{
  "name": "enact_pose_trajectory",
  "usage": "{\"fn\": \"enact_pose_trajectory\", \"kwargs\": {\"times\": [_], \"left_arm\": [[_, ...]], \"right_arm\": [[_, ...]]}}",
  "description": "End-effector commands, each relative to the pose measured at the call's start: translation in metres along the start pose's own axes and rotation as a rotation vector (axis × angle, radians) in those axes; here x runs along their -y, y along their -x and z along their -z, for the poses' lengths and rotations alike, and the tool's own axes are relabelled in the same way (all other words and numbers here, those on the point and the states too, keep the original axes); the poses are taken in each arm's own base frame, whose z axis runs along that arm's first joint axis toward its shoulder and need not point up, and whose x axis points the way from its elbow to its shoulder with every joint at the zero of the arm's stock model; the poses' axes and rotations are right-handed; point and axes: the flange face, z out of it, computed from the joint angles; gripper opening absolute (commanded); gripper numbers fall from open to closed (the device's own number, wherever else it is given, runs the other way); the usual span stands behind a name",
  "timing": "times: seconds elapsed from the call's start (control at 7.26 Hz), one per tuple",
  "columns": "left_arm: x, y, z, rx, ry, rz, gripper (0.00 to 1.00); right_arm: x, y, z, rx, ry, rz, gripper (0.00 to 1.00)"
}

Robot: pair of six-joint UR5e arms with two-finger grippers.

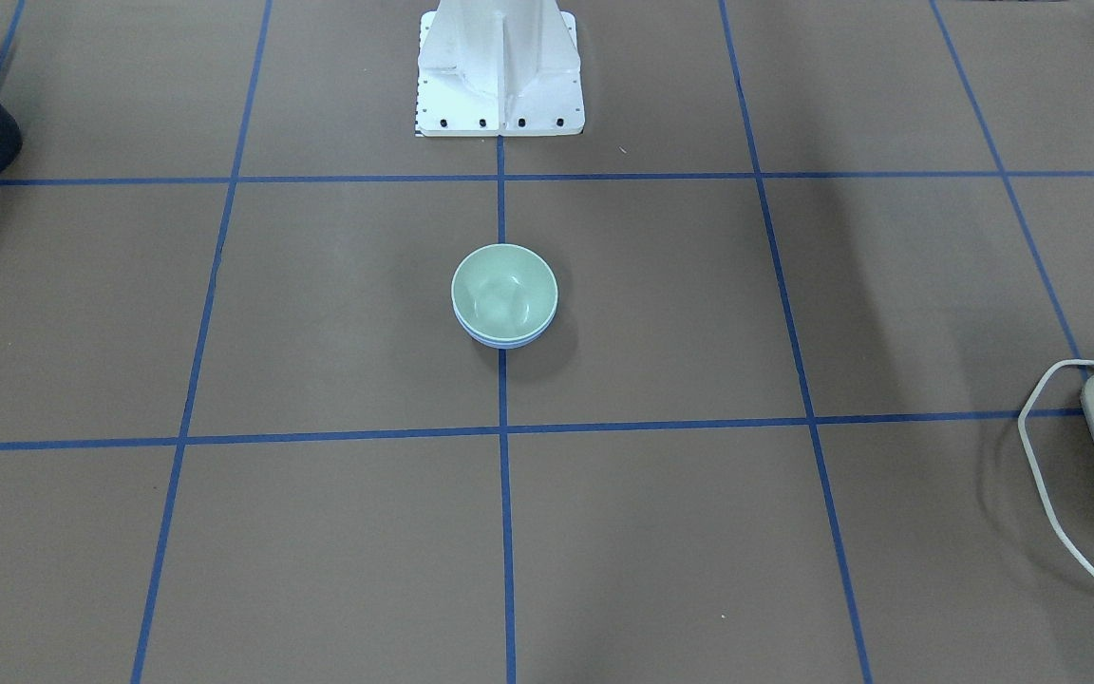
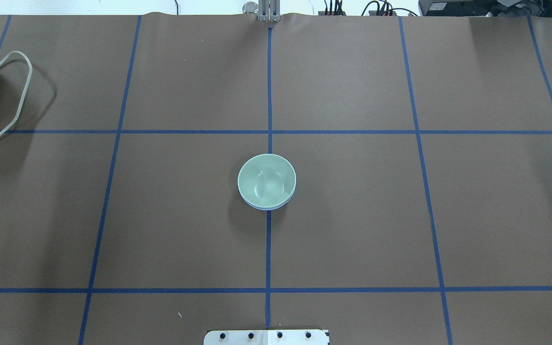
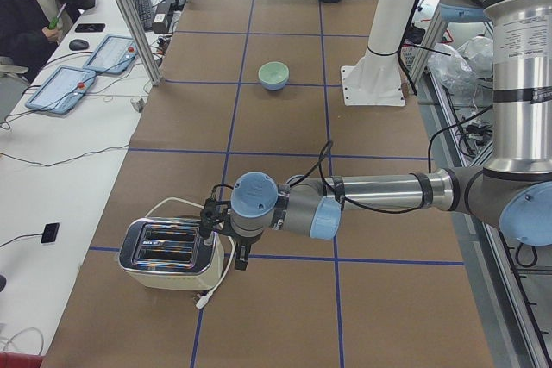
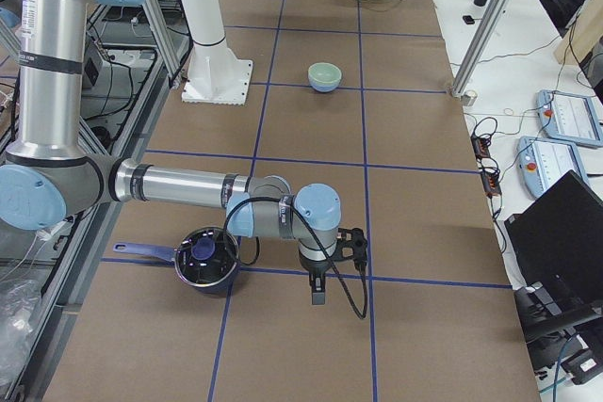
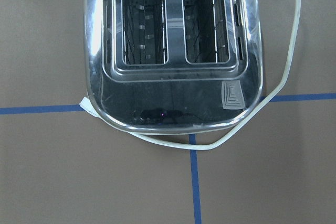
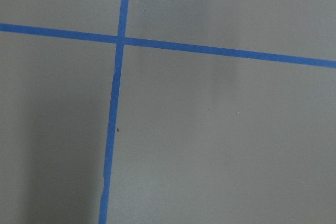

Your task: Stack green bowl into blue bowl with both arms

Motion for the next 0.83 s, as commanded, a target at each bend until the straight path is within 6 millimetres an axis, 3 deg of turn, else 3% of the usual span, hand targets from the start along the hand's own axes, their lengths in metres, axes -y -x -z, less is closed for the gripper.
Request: {"fn": "enact_pose_trajectory", "kwargs": {"times": [0.0, 0.69], "left_arm": [[-0.0058, 0.0006, 0.0001, 0.009, 0.002, 0.002, 0.99], [-0.0107, 0.0047, -0.0030, 0.011, 0.010, 0.011, 0.99]], "right_arm": [[-0.0011, -0.0004, -0.0007, 0.000, 0.002, -0.001, 1.00], [-0.0011, -0.0001, -0.0007, 0.003, 0.001, -0.001, 1.00]]}}
